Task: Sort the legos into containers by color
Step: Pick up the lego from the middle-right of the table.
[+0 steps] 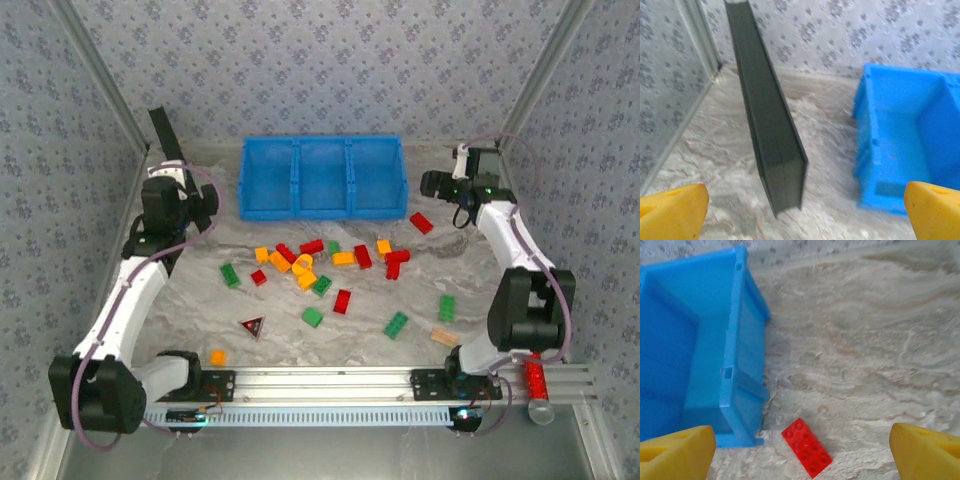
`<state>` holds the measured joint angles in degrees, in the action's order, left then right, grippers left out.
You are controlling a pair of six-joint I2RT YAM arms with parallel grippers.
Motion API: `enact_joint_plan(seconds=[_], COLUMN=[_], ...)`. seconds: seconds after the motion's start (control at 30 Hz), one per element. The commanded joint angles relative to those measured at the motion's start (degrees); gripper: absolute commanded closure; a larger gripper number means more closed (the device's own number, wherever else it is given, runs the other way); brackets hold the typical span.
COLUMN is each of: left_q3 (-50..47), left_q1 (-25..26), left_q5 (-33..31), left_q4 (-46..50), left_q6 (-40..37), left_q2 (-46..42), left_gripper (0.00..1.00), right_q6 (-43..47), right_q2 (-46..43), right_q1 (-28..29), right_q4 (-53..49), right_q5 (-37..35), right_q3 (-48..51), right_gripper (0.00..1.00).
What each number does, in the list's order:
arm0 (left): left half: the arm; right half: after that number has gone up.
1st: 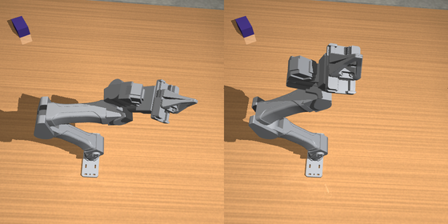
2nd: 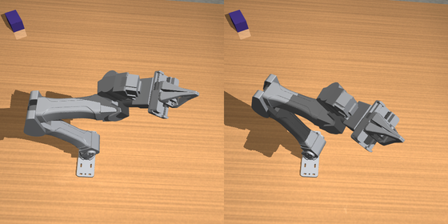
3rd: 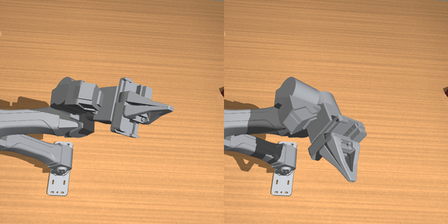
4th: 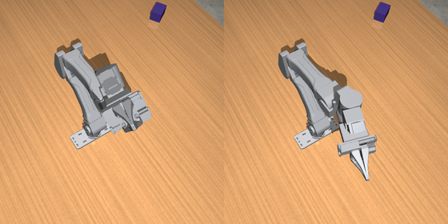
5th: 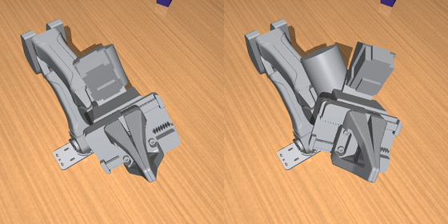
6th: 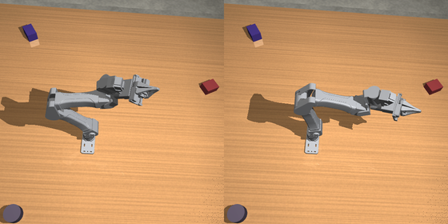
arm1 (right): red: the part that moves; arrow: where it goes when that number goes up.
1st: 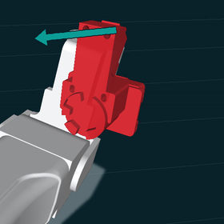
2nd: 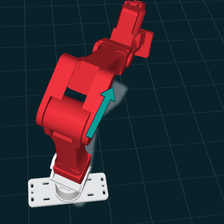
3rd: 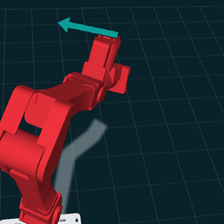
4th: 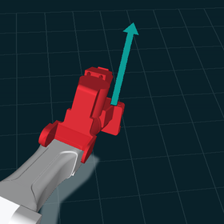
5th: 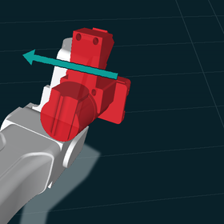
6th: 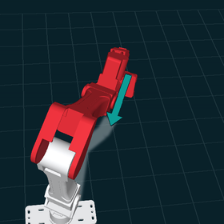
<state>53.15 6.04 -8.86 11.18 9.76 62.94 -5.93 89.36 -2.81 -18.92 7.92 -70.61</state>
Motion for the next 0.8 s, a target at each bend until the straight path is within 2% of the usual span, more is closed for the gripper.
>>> enact_joint_plan(seconds=[0.0, 0.17, 0.33, 0.77], left_q3=[2.63, 4.7, 4.75, 10.48], left_q1=[0.73, 1.38, 1.44, 1.43], left_q5=[8.43, 13.43, 6.37, 4.39], left_q4=[14.61, 20.7, 25.53, 33.87], left_q6=[3.31, 2.95, 1.77, 0.1], left_q2=[-3.35, -8.46, -12.14, -11.61], left_gripper=[0.0, 0.0, 0.0, 0.0], right_q6=[3.77, 13.87, 19.02, 24.27], right_q2=[4.22, 9.3, 12.42, 21.15], right_q1=[0.43, 0.73, 1.52, 4.46], right_q4=[-13.01, -20.01, -21.13, -16.94], right_q5=[4.06, 2.85, 1.94, -4.66], right_q3=[-6.27, -11.22, -10.27, -10.06], right_gripper=[0.11, 0.14, 0.14, 0.13])
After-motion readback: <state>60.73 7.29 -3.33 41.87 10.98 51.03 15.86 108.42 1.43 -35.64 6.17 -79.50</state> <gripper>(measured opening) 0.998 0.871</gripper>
